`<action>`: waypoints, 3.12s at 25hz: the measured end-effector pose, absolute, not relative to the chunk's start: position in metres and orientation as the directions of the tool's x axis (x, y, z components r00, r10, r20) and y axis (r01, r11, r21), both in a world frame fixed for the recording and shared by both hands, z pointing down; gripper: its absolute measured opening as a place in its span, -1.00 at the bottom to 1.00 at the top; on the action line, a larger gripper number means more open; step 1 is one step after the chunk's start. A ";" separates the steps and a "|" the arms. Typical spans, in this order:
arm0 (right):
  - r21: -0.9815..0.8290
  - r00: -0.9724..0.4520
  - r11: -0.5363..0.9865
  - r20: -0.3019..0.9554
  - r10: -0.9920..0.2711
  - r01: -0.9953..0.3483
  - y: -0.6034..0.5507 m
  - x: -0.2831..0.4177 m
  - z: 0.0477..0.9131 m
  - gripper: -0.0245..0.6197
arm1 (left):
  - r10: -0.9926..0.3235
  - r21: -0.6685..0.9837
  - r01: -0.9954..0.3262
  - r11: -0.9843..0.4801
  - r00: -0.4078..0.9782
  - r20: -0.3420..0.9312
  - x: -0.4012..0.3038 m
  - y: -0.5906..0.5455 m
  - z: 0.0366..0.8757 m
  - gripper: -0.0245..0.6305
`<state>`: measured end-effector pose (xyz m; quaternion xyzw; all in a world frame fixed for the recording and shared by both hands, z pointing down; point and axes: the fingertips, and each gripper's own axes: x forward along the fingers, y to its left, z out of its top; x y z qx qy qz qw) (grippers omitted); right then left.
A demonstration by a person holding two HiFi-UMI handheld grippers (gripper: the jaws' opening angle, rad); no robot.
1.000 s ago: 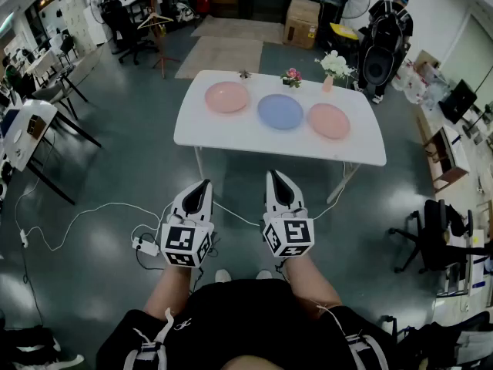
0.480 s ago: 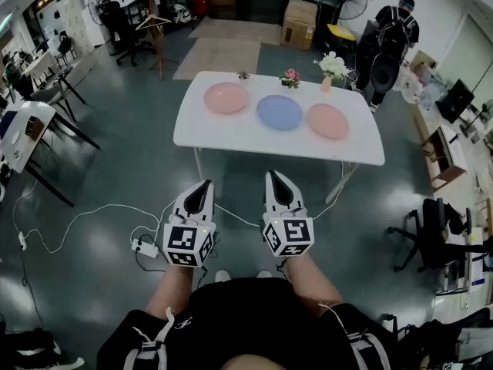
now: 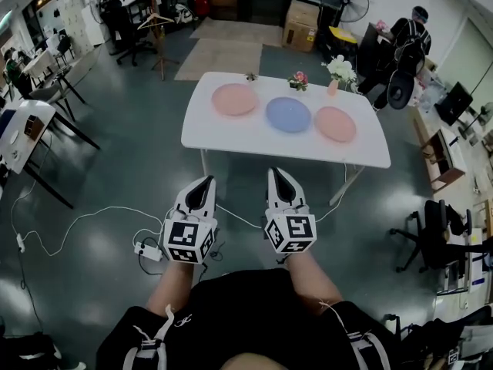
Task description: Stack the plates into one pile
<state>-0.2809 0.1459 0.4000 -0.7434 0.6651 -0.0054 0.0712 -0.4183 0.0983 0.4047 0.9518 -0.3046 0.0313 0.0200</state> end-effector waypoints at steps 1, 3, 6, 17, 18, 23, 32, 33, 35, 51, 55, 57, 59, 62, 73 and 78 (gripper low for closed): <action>-0.118 0.121 -0.110 -0.086 -0.989 -0.987 0.142 -0.285 0.401 -0.88 | -0.576 0.018 -0.578 -0.816 0.815 0.072 -0.423 0.093 0.406 -0.89; -0.122 0.133 -0.123 -0.086 -0.987 -0.985 0.136 -0.289 0.404 -0.88 | -0.571 0.018 -0.574 -0.819 0.817 0.075 -0.431 0.085 0.410 -0.89; -0.123 0.142 -0.132 -0.082 -0.986 -0.984 0.126 -0.287 0.407 -0.88 | -0.572 0.022 -0.575 -0.818 0.817 0.075 -0.433 0.075 0.412 -0.89; -0.167 0.131 -0.118 -0.068 -0.989 -0.979 0.012 -0.226 0.441 -0.88 | -0.586 0.026 -0.591 -0.807 0.805 0.093 -0.381 -0.027 0.440 -0.89; -0.169 0.127 -0.114 -0.067 -0.990 -0.979 -0.005 -0.215 0.442 -0.88 | -0.589 0.030 -0.594 -0.804 0.802 0.095 -0.371 -0.043 0.440 -0.89; -0.174 0.095 -0.081 -0.073 -0.993 -0.981 -0.095 -0.151 0.433 -0.88 | -0.617 0.039 -0.623 -0.781 0.780 0.101 -0.309 -0.131 0.431 -0.89; -0.172 0.007 0.003 -0.054 -0.999 -0.985 -0.245 -0.037 0.423 -0.88 | -0.641 0.029 -0.648 -0.761 0.759 0.114 -0.181 -0.272 0.414 -0.89; -0.170 -0.004 0.013 -0.053 -0.999 -0.985 -0.258 -0.028 0.421 -0.88 | -0.645 0.023 -0.651 -0.759 0.756 0.114 -0.169 -0.283 0.412 -0.89; -0.168 -0.025 0.033 -0.050 -0.998 -0.985 -0.279 -0.014 0.417 -0.88 | -0.655 0.013 -0.661 -0.751 0.746 0.118 -0.152 -0.302 0.406 -0.89; -0.117 -0.098 0.097 0.003 -0.995 -0.988 -0.374 0.002 0.434 -0.88 | -0.683 0.026 -0.695 -0.718 0.712 0.166 -0.131 -0.391 0.420 -0.89; 0.000 -0.260 0.261 0.103 -0.960 -0.965 -0.398 -0.030 0.451 -0.36 | -0.696 0.036 -0.708 -0.705 0.701 0.156 -0.138 -0.409 0.420 -0.89; 0.058 -0.307 0.321 0.180 -0.935 -0.945 -0.410 -0.044 0.467 -0.26 | -0.705 0.039 -0.717 -0.696 0.692 0.152 -0.143 -0.416 0.423 -0.89; 0.099 -0.339 0.372 0.249 -0.907 -0.923 -0.418 -0.056 0.486 -0.22 | -0.717 0.041 -0.729 -0.683 0.680 0.152 -0.150 -0.423 0.425 -0.89; 0.115 -0.383 0.446 0.354 -0.853 -0.888 -0.428 -0.069 0.519 -0.19 | -0.737 0.050 -0.751 -0.659 0.658 0.155 -0.161 -0.431 0.428 -0.89; 0.194 -0.374 0.714 0.744 -0.554 -0.673 -0.438 -0.081 0.667 -0.12 | -0.792 0.075 -0.816 -0.574 0.576 0.202 -0.198 -0.443 0.454 -0.89; 0.339 -0.195 0.801 0.854 -0.482 -0.494 -0.437 -0.069 0.721 -0.13 | -0.807 0.083 -0.837 -0.540 0.544 0.230 -0.220 -0.440 0.463 -0.89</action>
